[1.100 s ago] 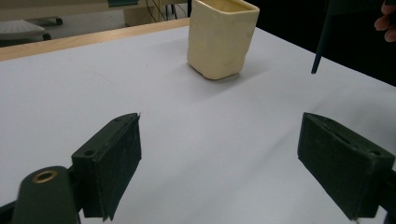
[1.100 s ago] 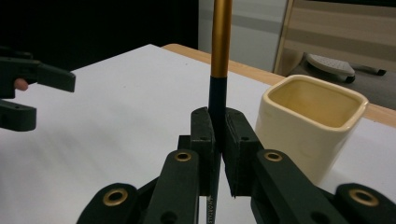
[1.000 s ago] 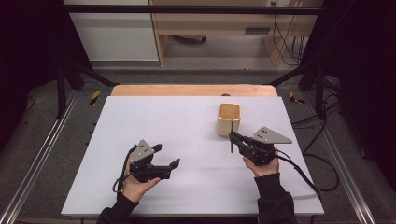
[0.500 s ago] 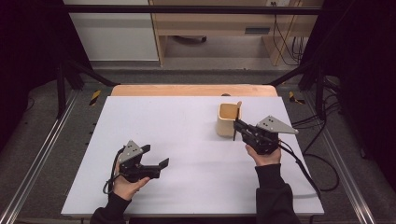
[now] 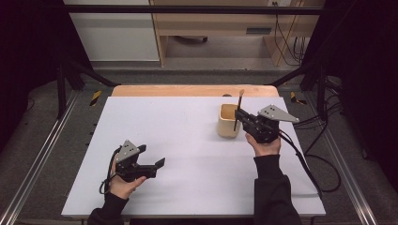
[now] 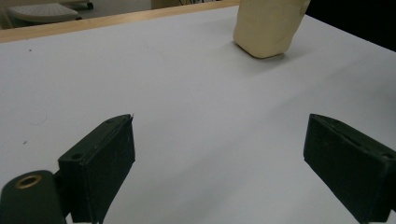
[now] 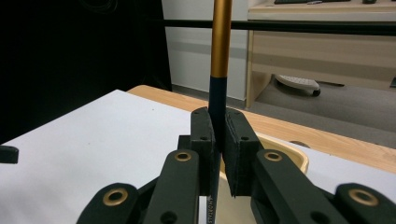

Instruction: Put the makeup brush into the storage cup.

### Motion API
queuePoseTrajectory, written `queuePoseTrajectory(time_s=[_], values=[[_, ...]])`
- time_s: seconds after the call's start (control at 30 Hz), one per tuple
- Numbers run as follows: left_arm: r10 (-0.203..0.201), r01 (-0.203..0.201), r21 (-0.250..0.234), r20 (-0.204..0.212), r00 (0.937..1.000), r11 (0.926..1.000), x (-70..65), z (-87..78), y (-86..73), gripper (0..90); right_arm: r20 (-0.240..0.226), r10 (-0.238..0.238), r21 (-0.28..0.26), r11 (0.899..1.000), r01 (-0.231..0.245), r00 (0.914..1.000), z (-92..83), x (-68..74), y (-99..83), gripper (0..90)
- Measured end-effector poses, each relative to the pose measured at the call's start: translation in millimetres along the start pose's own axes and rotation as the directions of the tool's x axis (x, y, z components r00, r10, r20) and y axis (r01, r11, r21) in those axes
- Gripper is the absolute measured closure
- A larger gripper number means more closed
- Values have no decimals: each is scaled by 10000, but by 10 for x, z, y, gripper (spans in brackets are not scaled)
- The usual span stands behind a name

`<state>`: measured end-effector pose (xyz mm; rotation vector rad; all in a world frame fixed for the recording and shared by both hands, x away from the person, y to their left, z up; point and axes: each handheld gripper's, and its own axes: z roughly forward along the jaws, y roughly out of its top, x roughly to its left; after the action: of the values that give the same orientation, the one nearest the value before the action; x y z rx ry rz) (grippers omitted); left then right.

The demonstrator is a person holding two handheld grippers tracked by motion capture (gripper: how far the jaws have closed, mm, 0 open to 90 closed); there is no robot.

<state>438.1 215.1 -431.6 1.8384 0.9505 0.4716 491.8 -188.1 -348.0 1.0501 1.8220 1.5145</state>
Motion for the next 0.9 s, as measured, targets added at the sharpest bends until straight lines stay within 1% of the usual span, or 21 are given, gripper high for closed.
queuePoseTrajectory(time_s=[0.43, 0.7, 0.9], values=[[62, -62, 92, -55, 10000, 9999, 22, 11, -11, 82, 525, 301, 60, 9995, -305, 9982, 157, -131, 86, 835], [49, -49, 48, -91, 9999, 10000, 29, 4, -9, 83, 766, 323, 136, 9993, -335, 9965, 265, -195, 120, 834], [77, -76, 77, -83, 9999, 9999, 26, 8, -10, 83, 913, 438, 80, 9990, -447, 9949, 332, -242, 147, 834]])
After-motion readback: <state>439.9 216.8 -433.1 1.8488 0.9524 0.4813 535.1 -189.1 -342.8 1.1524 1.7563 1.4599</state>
